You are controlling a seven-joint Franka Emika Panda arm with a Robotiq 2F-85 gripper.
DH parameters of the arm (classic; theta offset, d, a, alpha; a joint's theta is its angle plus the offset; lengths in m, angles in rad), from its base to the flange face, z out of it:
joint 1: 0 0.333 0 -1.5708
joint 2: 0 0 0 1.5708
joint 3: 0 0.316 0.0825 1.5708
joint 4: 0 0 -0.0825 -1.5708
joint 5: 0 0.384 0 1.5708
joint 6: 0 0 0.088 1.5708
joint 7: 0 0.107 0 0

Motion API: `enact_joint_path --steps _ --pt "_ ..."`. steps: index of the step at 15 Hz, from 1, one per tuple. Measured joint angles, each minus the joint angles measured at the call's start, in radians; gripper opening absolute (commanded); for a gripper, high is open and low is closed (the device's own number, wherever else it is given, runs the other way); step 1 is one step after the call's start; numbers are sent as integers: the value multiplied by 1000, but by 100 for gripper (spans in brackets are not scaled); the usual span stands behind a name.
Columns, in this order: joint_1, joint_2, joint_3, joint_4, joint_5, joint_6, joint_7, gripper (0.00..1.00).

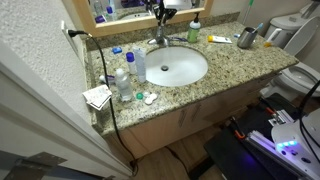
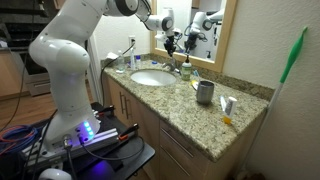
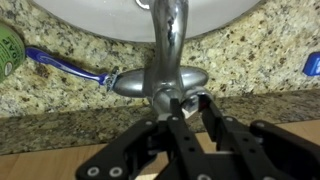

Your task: Close the tap

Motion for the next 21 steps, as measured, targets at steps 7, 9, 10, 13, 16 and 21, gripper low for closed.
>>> enact_joint_path --steps 7,9,10,13,16,21 --pt "1 5 -1 -4 1 -54 54 7" --pt "3 16 -1 -7 1 -79 69 7" --pt "5 17 -2 -4 1 -81 76 7" --pt "5 19 -3 -3 1 -83 95 51" --pt "6 20 -5 -8 1 -100 119 67" --pt "14 3 -19 -44 -8 -154 125 99"
